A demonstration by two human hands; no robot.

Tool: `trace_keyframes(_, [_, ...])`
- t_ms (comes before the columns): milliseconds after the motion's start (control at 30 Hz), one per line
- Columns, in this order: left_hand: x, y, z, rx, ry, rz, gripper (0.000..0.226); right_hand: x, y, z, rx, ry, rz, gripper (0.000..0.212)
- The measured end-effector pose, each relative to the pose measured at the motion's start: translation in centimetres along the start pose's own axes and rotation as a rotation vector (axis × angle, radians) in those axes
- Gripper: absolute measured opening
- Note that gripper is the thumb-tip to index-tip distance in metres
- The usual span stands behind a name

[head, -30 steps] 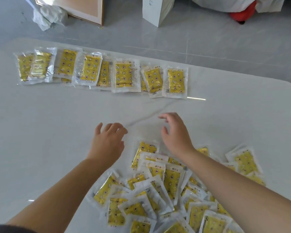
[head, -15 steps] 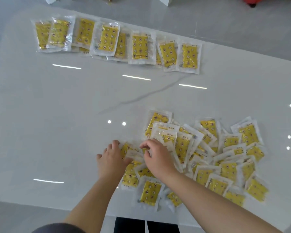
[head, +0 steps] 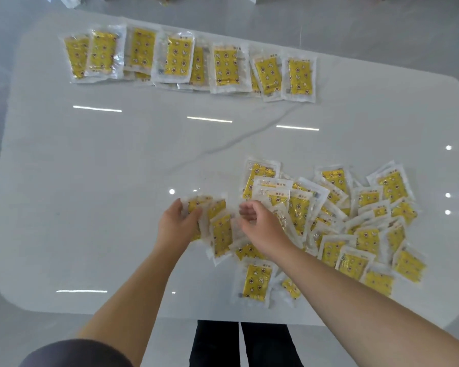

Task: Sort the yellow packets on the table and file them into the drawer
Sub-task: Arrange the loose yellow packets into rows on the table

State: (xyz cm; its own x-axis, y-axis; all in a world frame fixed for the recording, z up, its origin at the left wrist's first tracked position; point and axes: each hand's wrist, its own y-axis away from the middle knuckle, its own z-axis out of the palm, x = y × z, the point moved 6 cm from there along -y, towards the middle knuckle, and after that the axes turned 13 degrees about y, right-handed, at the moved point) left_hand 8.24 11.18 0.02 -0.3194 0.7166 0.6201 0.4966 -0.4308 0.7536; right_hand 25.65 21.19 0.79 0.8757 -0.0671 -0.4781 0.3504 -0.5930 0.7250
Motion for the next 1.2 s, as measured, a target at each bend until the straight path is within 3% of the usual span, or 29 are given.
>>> trace_keyframes(100, [2.7, 1.3, -1.9, -0.065, 0.093, 0.071, 0.018, -2.0, 0.6, 0.8, -0.142, -0.159, 0.001, 0.065])
trace_keyframes(167, [4.0, 2.1, -2.2, -0.145, 0.111, 0.084, 0.021, -3.4, 0.8, 1.0, -0.175, -0.205, -0.006, 0.072])
trace_keyframes(367, [5.8, 3.3, -1.7, -0.274, 0.26, 0.017, 0.02, -4.6, 0.8, -0.5, -0.16, -0.284, -0.001, 0.036])
trace_keyframes(500, [4.7, 2.8, -0.2, -0.332, 0.318, -0.087, 0.032, -3.4, 1.0, -1.3, -0.19, -0.324, 0.065, 0.055])
trace_keyframes(567, [3.8, 2.5, 1.2, -0.364, 0.299, -0.145, 0.031, -2.2, 1.1, -1.5, -0.157, -0.333, 0.13, 0.051])
trace_keyframes(700, [0.9, 0.9, 1.8, -0.188, -0.003, -0.173, 0.031, 1.1, 1.1, -2.4, -0.009, -0.298, 0.338, 0.065])
trace_keyframes(800, [-1.8, 0.5, 1.9, -0.094, -0.296, -0.207, 0.044, 3.7, 0.9, -2.9, 0.089, -0.321, 0.435, 0.059])
trace_keyframes(900, [-3.8, 0.6, 3.7, -0.138, -0.329, -0.239, 0.059, 5.3, 0.8, -3.5, 0.151, -0.276, 0.461, 0.062])
trace_keyframes(1000, [-4.5, 0.3, 5.4, -0.129, -0.325, -0.233, 0.047, 6.3, 0.5, -3.9, 0.144, -0.211, 0.448, 0.074])
trace_keyframes(1100, [-4.7, 0.0, 6.5, -0.145, -0.427, -0.182, 0.032, 6.8, 0.1, -3.9, 0.139, -0.168, 0.438, 0.071])
trace_keyframes(1200, [-4.5, 0.5, 7.3, -0.202, -0.453, -0.148, 0.041, 6.9, -0.2, -3.8, 0.143, -0.161, 0.432, 0.073])
